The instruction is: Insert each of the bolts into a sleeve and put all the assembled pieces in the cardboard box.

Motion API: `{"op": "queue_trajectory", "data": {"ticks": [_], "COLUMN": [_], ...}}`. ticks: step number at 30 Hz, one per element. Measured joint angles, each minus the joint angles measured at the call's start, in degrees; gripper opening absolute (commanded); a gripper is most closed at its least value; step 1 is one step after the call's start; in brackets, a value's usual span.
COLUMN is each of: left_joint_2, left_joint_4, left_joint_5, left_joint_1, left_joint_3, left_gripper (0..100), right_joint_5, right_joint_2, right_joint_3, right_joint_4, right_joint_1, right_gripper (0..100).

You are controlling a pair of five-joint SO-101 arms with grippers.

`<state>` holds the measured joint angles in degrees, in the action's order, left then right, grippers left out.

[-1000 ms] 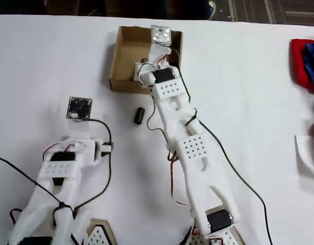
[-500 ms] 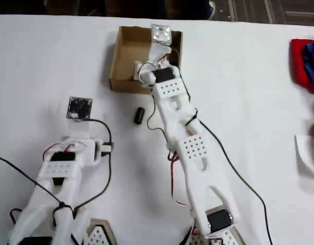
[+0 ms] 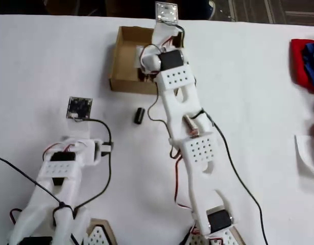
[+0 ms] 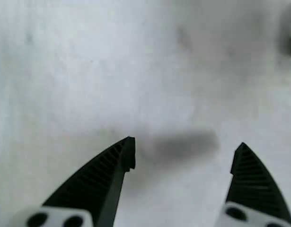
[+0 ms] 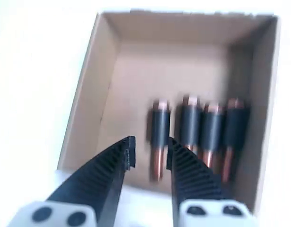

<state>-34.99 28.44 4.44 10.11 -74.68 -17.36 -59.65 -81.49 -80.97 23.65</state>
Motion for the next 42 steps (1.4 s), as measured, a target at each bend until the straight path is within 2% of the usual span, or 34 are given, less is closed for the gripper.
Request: {"op": "queue_trajectory", "data": {"ticks": [6, 8, 20, 32, 42], "left_joint_2": [0.0, 0.0, 0.0, 0.0, 0.0], "left_joint_4": [0.0, 0.0, 0.0, 0.0, 0.0], "left_joint_5": [0.0, 0.0, 0.0, 0.0, 0.0], "left_joint_1": [0.0, 0.0, 0.0, 0.0, 0.0], "left_joint_3": [0.0, 0.0, 0.0, 0.0, 0.0], "left_gripper": [34, 34, 34, 34, 34], "right_joint_5": [0.0, 0.0, -12.66, -13.19, -13.19], "right_joint_2": [2.2, 2.2, 2.2, 1.93, -4.75], "right_joint_3": [-0.09, -0.09, 12.13, 14.86, 14.77], "right_joint_4": [-16.0, -18.37, -19.08, -19.08, -15.03], "right_joint_1": [3.43, 4.66, 7.21, 8.53, 7.91], "right_gripper": [9.8, 9.8, 10.1, 10.1, 10.1]}}
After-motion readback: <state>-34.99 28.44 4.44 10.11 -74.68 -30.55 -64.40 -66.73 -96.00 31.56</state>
